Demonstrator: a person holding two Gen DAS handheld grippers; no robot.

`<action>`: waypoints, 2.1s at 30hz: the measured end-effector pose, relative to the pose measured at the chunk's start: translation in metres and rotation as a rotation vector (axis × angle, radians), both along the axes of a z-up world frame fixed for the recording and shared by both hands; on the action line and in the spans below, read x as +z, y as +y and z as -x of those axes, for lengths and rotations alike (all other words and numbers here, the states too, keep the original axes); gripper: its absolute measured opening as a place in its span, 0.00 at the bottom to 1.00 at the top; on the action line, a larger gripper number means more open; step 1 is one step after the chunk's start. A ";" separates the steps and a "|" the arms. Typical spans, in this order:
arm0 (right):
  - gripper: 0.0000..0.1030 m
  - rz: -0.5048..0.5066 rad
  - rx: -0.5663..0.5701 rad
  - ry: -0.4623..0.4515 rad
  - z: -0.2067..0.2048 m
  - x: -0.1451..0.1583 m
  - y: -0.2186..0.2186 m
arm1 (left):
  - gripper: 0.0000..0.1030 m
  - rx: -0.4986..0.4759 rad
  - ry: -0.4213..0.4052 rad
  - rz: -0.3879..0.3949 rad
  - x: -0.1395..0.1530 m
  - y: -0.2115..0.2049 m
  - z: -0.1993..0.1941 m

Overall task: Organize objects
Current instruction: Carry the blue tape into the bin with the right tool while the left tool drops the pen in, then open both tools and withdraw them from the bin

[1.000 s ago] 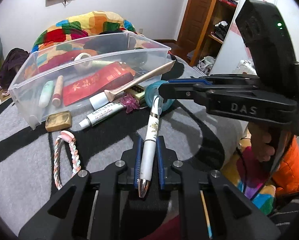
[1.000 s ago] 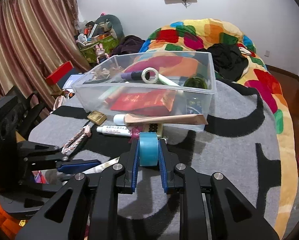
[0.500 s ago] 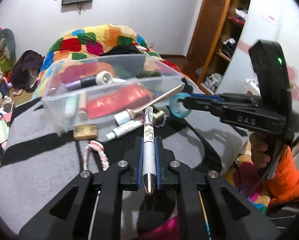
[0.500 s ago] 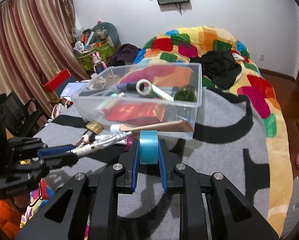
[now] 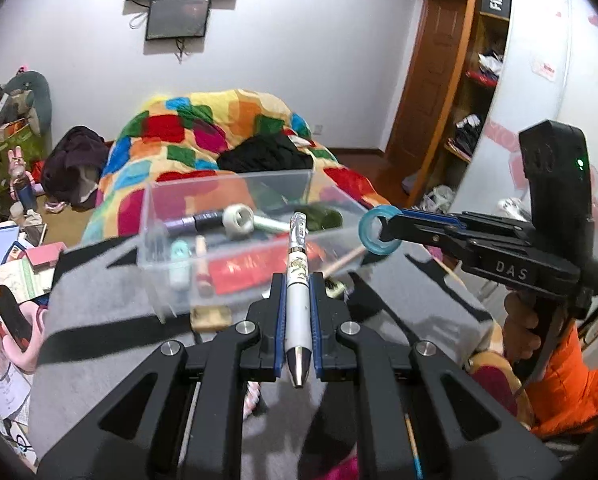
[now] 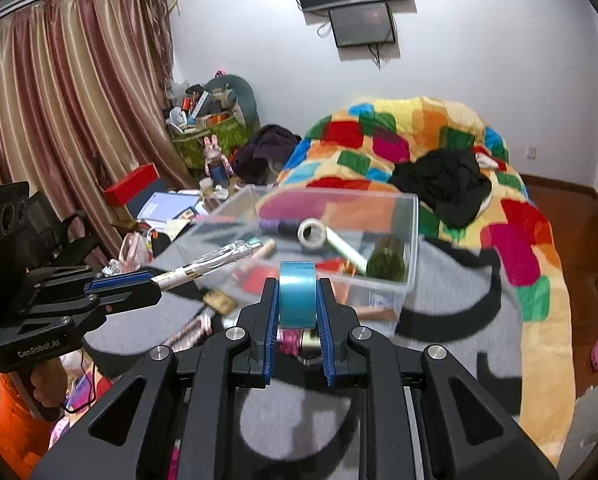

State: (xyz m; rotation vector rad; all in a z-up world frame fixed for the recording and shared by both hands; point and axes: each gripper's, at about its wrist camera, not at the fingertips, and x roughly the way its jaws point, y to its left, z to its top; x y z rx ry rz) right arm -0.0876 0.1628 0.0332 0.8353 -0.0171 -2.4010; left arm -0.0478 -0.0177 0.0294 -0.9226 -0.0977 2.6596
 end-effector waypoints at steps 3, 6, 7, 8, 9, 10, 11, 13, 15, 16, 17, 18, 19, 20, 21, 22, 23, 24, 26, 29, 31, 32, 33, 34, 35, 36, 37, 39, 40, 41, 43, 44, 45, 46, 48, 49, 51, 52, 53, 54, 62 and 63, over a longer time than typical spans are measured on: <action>0.16 -0.014 -0.017 0.027 0.009 0.005 -0.007 | 0.10 0.028 0.008 -0.007 0.003 -0.005 0.013; 0.16 -0.037 -0.039 0.031 0.026 0.005 -0.015 | 0.10 0.060 -0.001 -0.009 0.002 -0.010 0.030; 0.16 -0.049 -0.047 0.024 0.033 0.003 -0.018 | 0.10 0.067 -0.006 -0.013 0.000 -0.012 0.036; 0.16 -0.057 -0.053 0.020 0.039 0.001 -0.020 | 0.10 0.072 -0.012 -0.015 -0.001 -0.014 0.042; 0.16 -0.068 -0.061 0.014 0.046 -0.001 -0.023 | 0.10 0.082 -0.022 -0.013 -0.003 -0.015 0.050; 0.16 -0.079 -0.068 0.006 0.052 -0.004 -0.026 | 0.10 0.090 -0.032 -0.010 -0.006 -0.017 0.056; 0.16 -0.088 -0.075 -0.003 0.059 -0.008 -0.028 | 0.10 0.096 -0.040 -0.005 -0.009 -0.018 0.062; 0.16 -0.104 -0.086 -0.026 0.071 -0.016 -0.031 | 0.10 0.114 -0.065 0.006 -0.016 -0.019 0.076; 0.16 -0.117 -0.092 -0.054 0.082 -0.024 -0.035 | 0.10 0.130 -0.085 0.014 -0.022 -0.020 0.089; 0.16 -0.120 -0.093 -0.062 0.086 -0.028 -0.036 | 0.10 0.140 -0.096 0.018 -0.025 -0.021 0.095; 0.16 -0.128 -0.095 -0.073 0.090 -0.032 -0.039 | 0.10 0.146 -0.106 0.019 -0.027 -0.021 0.100; 0.16 -0.134 -0.094 -0.083 0.093 -0.036 -0.042 | 0.10 0.154 -0.116 0.021 -0.030 -0.021 0.106; 0.16 -0.136 -0.090 -0.092 0.094 -0.038 -0.044 | 0.10 0.157 -0.123 0.024 -0.033 -0.022 0.110; 0.16 -0.138 -0.083 -0.102 0.096 -0.041 -0.046 | 0.10 0.159 -0.134 0.026 -0.036 -0.021 0.113; 0.16 -0.138 -0.076 -0.112 0.097 -0.043 -0.048 | 0.10 0.155 -0.147 0.021 -0.039 -0.021 0.116; 0.16 -0.137 -0.071 -0.119 0.098 -0.045 -0.050 | 0.10 0.146 -0.159 0.014 -0.041 -0.020 0.119; 0.16 -0.137 -0.063 -0.129 0.098 -0.046 -0.051 | 0.10 0.138 -0.166 0.011 -0.043 -0.019 0.119; 0.17 -0.137 -0.054 -0.135 0.097 -0.047 -0.052 | 0.10 0.135 -0.166 0.013 -0.044 -0.018 0.118; 0.20 -0.135 -0.041 -0.138 0.095 -0.047 -0.052 | 0.10 0.130 -0.155 0.024 -0.043 -0.015 0.114; 0.26 -0.129 -0.030 -0.132 0.089 -0.043 -0.049 | 0.10 0.114 -0.148 0.011 -0.039 -0.015 0.107; 0.29 -0.120 -0.024 -0.116 0.083 -0.037 -0.046 | 0.12 0.105 -0.137 0.006 -0.034 -0.015 0.101; 0.31 -0.119 -0.020 -0.110 0.080 -0.035 -0.045 | 0.15 0.103 -0.131 0.007 -0.032 -0.014 0.098; 0.32 -0.120 -0.017 -0.101 0.076 -0.033 -0.043 | 0.16 0.101 -0.123 0.008 -0.029 -0.014 0.095; 0.33 -0.121 -0.015 -0.092 0.073 -0.030 -0.041 | 0.21 0.100 -0.114 0.010 -0.026 -0.014 0.091; 0.34 -0.122 -0.013 -0.083 0.069 -0.028 -0.040 | 0.24 0.100 -0.105 0.011 -0.023 -0.013 0.088; 0.35 -0.123 -0.011 -0.073 0.065 -0.025 -0.039 | 0.26 0.098 -0.094 0.011 -0.020 -0.014 0.083; 0.35 -0.124 -0.011 -0.061 0.061 -0.022 -0.038 | 0.29 0.097 -0.085 0.013 -0.017 -0.014 0.079; 0.37 -0.122 -0.011 -0.041 0.051 -0.018 -0.033 | 0.35 0.099 -0.068 0.022 -0.012 -0.014 0.070; 0.37 -0.122 -0.011 -0.036 0.049 -0.017 -0.032 | 0.40 0.100 -0.063 0.026 -0.011 -0.015 0.066; 0.38 -0.123 -0.013 -0.030 0.046 -0.016 -0.030 | 0.46 0.101 -0.060 0.030 -0.010 -0.016 0.061; 0.39 -0.127 -0.014 -0.018 0.040 -0.014 -0.026 | 0.50 0.104 -0.057 0.040 -0.011 -0.018 0.052; 0.40 -0.130 -0.015 -0.013 0.037 -0.014 -0.024 | 0.53 0.106 -0.059 0.049 -0.012 -0.019 0.048; 0.41 -0.133 -0.016 -0.010 0.033 -0.014 -0.022 | 0.54 0.108 -0.064 0.060 -0.015 -0.020 0.044; 0.42 -0.134 -0.017 -0.010 0.031 -0.015 -0.020 | 0.58 0.110 -0.071 0.066 -0.017 -0.021 0.040; 0.45 -0.139 -0.016 -0.018 0.027 -0.018 -0.016 | 0.62 0.114 -0.089 0.074 -0.023 -0.022 0.033; 0.45 -0.145 -0.017 -0.023 0.025 -0.021 -0.014 | 0.63 0.115 -0.099 0.079 -0.027 -0.022 0.029; 0.46 -0.162 -0.023 -0.035 0.022 -0.028 -0.009 | 0.65 0.117 -0.119 0.086 -0.034 -0.024 0.023; 0.46 -0.171 -0.024 -0.047 0.022 -0.033 -0.007 | 0.67 0.121 -0.126 0.087 -0.038 -0.024 0.021; 0.47 -0.179 -0.024 -0.060 0.021 -0.037 -0.005 | 0.69 0.125 -0.136 0.084 -0.043 -0.025 0.018; 0.47 -0.190 -0.024 -0.075 0.021 -0.044 -0.003 | 0.70 0.127 -0.144 0.078 -0.047 -0.025 0.016; 0.47 -0.230 -0.045 -0.196 0.033 -0.083 0.002 | 0.72 0.116 -0.239 0.080 -0.080 -0.020 0.022; 0.47 -0.216 -0.038 -0.204 0.034 -0.083 0.002 | 0.72 0.116 -0.247 0.084 -0.082 -0.020 0.024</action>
